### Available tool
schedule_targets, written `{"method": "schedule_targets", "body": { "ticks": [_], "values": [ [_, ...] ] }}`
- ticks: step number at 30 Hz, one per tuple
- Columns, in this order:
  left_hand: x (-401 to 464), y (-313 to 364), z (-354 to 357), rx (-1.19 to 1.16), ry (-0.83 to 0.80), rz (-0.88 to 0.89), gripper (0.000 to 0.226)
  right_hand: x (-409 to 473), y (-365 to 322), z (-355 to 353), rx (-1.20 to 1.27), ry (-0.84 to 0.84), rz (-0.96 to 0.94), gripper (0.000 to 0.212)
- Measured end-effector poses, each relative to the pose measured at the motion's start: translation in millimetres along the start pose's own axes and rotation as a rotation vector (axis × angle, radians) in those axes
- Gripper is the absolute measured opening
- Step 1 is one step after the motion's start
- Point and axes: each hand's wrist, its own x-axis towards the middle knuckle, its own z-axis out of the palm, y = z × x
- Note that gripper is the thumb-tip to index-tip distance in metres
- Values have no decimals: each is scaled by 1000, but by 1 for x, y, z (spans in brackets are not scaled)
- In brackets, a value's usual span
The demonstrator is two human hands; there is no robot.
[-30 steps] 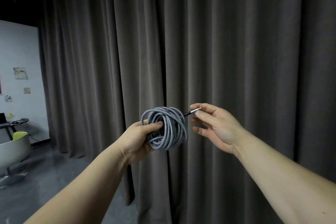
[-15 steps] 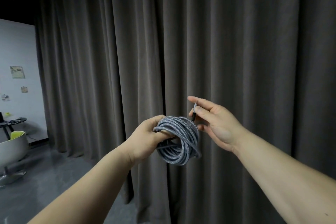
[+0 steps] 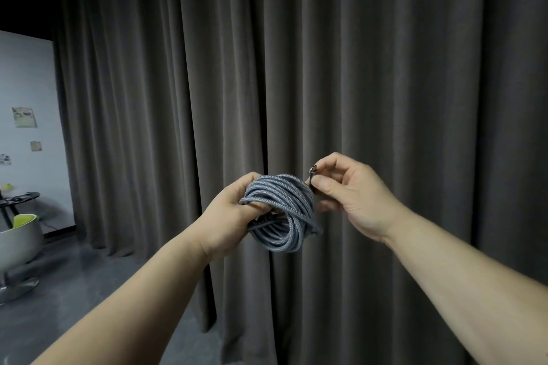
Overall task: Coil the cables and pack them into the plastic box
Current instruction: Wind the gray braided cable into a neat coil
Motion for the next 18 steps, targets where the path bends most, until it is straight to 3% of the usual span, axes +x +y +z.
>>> {"method": "schedule_targets", "body": {
  "ticks": [4,9,18],
  "values": [
    [-3,0,2,87,2,-2,19,0,0,6,-54,-32,-7,23],
    [-3,0,3,28,26,6,13,1,-3,9,-193,-100,-71,21],
    [-4,-3,-1,-69,79,-2,15,3,-8,7,-204,-130,-40,21]
  ]
}}
